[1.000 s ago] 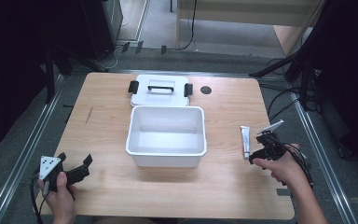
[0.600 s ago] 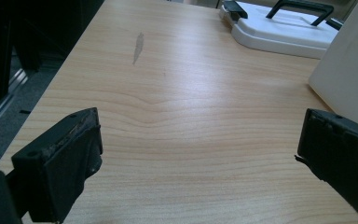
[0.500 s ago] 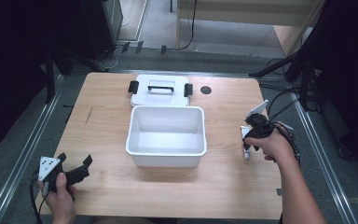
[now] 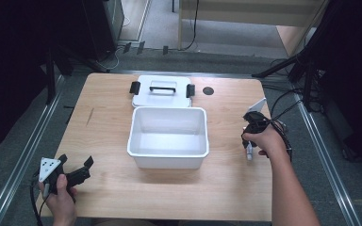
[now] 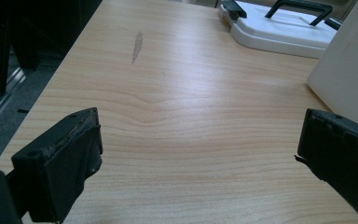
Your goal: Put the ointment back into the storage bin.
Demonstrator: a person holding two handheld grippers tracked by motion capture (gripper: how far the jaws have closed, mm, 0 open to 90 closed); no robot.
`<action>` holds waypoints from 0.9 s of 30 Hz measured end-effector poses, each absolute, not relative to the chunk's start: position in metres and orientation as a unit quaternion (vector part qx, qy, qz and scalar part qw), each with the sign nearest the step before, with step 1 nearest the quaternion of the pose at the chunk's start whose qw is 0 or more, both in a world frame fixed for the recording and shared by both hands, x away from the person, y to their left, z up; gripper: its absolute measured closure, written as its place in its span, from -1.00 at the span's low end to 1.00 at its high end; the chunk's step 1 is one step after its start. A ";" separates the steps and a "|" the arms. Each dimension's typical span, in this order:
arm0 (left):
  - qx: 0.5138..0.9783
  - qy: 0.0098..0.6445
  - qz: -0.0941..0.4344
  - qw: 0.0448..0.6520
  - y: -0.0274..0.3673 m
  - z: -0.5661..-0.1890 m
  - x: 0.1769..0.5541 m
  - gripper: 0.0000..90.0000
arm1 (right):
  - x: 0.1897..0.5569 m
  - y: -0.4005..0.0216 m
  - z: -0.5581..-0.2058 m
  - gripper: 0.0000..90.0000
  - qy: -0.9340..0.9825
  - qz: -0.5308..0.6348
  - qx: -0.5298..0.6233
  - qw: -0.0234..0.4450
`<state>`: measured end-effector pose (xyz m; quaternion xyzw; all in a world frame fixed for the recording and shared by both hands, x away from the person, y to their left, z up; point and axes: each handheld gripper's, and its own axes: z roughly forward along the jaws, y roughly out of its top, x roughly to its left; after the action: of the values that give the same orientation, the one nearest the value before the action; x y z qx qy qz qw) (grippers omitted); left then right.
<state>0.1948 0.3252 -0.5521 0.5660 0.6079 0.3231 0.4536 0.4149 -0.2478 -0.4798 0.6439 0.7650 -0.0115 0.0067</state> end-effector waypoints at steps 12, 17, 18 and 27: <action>0.566 0.608 0.322 0.454 0.325 -0.552 0.195 -0.99 | 0.416 -0.247 -0.490 0.44 0.737 -0.030 0.675 0.009; 0.566 0.608 0.322 0.453 0.325 -0.552 0.195 -0.99 | 0.417 -0.249 -0.497 0.44 0.713 -0.032 0.700 -0.008; 0.566 0.608 0.322 0.453 0.325 -0.552 0.195 -0.99 | 0.417 -0.249 -0.497 0.44 0.713 -0.032 0.700 -0.008; 0.565 0.609 0.322 0.454 0.325 -0.552 0.195 -0.99 | 0.416 -0.247 -0.502 0.59 0.718 -0.037 0.695 -0.003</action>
<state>0.1952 0.3251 -0.5520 0.5652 0.6089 0.3222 0.4538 0.4161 -0.2471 -0.5016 0.6946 0.7185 -0.0367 -0.0027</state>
